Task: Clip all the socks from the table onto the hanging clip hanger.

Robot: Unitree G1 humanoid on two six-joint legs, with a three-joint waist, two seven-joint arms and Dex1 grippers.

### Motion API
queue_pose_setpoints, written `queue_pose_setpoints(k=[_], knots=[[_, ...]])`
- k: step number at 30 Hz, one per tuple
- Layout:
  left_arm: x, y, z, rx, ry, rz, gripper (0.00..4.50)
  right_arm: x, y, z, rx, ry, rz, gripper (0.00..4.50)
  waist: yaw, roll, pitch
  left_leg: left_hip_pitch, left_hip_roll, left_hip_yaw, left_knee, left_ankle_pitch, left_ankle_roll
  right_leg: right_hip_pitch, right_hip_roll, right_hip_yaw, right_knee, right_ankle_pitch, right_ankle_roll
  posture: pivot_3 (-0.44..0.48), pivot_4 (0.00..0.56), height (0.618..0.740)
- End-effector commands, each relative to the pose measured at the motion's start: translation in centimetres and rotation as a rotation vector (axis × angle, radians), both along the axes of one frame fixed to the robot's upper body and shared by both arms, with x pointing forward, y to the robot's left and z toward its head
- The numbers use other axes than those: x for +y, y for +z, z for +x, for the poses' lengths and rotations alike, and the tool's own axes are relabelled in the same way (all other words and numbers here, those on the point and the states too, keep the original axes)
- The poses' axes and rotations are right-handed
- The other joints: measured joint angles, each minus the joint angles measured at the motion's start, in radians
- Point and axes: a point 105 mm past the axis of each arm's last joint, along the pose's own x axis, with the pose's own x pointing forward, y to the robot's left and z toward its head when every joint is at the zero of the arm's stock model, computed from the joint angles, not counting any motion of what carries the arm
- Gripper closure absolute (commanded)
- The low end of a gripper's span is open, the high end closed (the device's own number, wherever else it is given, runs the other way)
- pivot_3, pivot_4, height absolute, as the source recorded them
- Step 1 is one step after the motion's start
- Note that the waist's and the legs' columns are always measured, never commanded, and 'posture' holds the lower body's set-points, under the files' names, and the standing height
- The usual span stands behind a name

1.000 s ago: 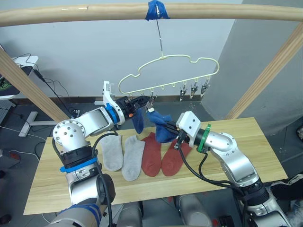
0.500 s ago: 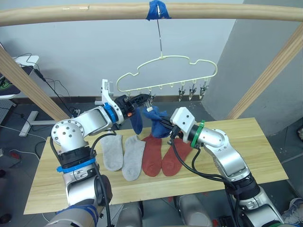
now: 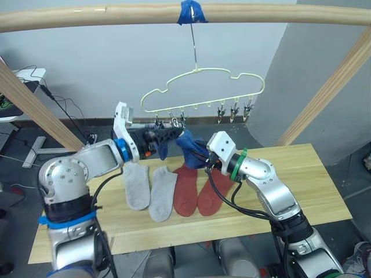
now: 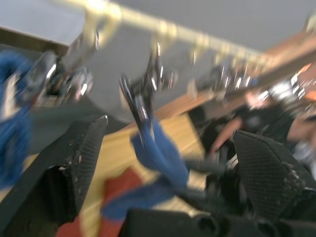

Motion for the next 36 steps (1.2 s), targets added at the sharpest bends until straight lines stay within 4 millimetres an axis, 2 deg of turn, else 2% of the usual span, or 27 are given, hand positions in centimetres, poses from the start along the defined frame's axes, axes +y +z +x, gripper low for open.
queue_pose_setpoints(k=[1,4,6,7,11,13,18,20,22,26,30,36], knots=[[-0.7,0.5,-0.9,-0.089,-0.032,0.033,0.00,-0.2,0.3,-0.1,-0.015,0.016,0.004,1.95,0.008,0.000,0.000,0.000,0.000,0.000,0.000,0.000,0.000,0.000,0.000,0.000,0.000,0.000,0.000,-0.096,0.192,0.740],[-0.9,0.1,-1.2,-0.158,-0.033,0.098,0.00,-1.0,0.1,0.0,0.007,0.000,0.004,0.92,0.015,0.000,0.000,0.000,0.000,0.000,0.001,0.000,0.000,0.000,0.000,0.000,0.000,0.000,0.000,-0.093,0.190,0.740],[-1.3,-0.2,-1.1,-0.222,-0.025,0.140,0.00,-2.3,-0.2,-0.2,0.025,-0.024,-0.003,0.17,0.023,0.000,0.000,0.000,0.000,0.000,0.001,0.000,0.000,0.000,0.000,0.000,0.000,0.000,0.000,-0.093,0.190,0.740],[-1.6,-0.3,-1.0,-0.255,-0.027,0.166,0.00,-2.8,-0.3,-0.2,0.029,-0.034,-0.011,0.04,0.027,0.000,0.000,0.000,0.000,0.000,0.001,0.000,0.000,0.000,0.000,-0.001,0.000,0.000,-0.001,-0.093,0.186,0.740],[-2.1,-1.3,-0.3,-0.392,0.029,0.224,0.00,-5.0,-0.6,-1.4,0.100,-0.020,-0.015,0.04,0.033,0.000,0.000,-0.001,0.000,0.002,0.001,0.000,0.000,0.000,-0.001,0.001,-0.002,0.000,-0.001,-0.107,0.187,0.740],[-3.1,-1.3,-0.6,-0.491,0.023,0.258,0.00,-5.6,0.8,-2.6,0.122,0.034,0.031,0.04,0.035,0.000,0.000,-0.001,0.000,0.002,0.001,0.000,0.000,0.000,-0.001,0.001,-0.002,0.000,-0.001,-0.107,0.187,0.740],[-3.8,-1.3,-0.6,-0.635,0.060,0.272,0.00,-6.2,3.9,-4.6,0.145,0.104,0.130,0.04,0.032,0.000,0.000,-0.001,0.000,0.002,0.001,0.000,0.000,0.000,0.000,0.001,-0.001,0.000,-0.001,-0.132,0.185,0.740],[-4.4,-1.2,-0.9,-0.717,0.043,0.290,0.40,-6.4,4.5,-5.3,0.151,0.120,0.125,0.00,0.032,0.000,0.000,-0.001,0.000,0.002,0.002,0.000,0.001,0.000,0.000,0.001,-0.001,0.000,-0.001,-0.135,0.184,0.740],[-4.9,-1.3,-0.6,-0.725,0.077,0.268,0.87,-6.5,5.2,-5.5,0.158,0.120,0.147,0.00,0.031,0.000,0.000,-0.001,0.000,0.003,0.002,0.000,0.001,0.001,0.000,0.002,-0.001,0.000,-0.001,-0.143,0.183,0.740],[-5.6,-1.7,-0.3,-0.744,0.083,0.289,2.13,-6.6,5.7,-5.2,0.171,0.100,0.167,0.00,0.029,0.000,-0.001,-0.001,0.000,0.003,0.002,0.000,0.001,0.001,0.000,0.002,-0.001,0.001,-0.001,-0.150,0.181,0.740],[-6.0,-1.7,0.8,-0.784,0.148,0.328,2.13,-6.5,6.5,-5.0,0.154,0.097,0.194,0.00,0.026,0.000,-0.001,-0.001,0.000,0.003,0.002,0.000,0.001,0.001,0.000,0.002,-0.001,0.001,0.000,-0.153,0.184,0.740],[-4.8,-1.5,2.1,-0.789,0.267,0.318,2.13,-5.1,9.1,-5.7,0.161,0.196,0.294,0.00,0.020,0.000,-0.001,-0.001,0.000,0.003,0.002,0.000,0.001,0.000,0.000,0.002,-0.001,0.001,0.000,-0.167,0.188,0.740]])
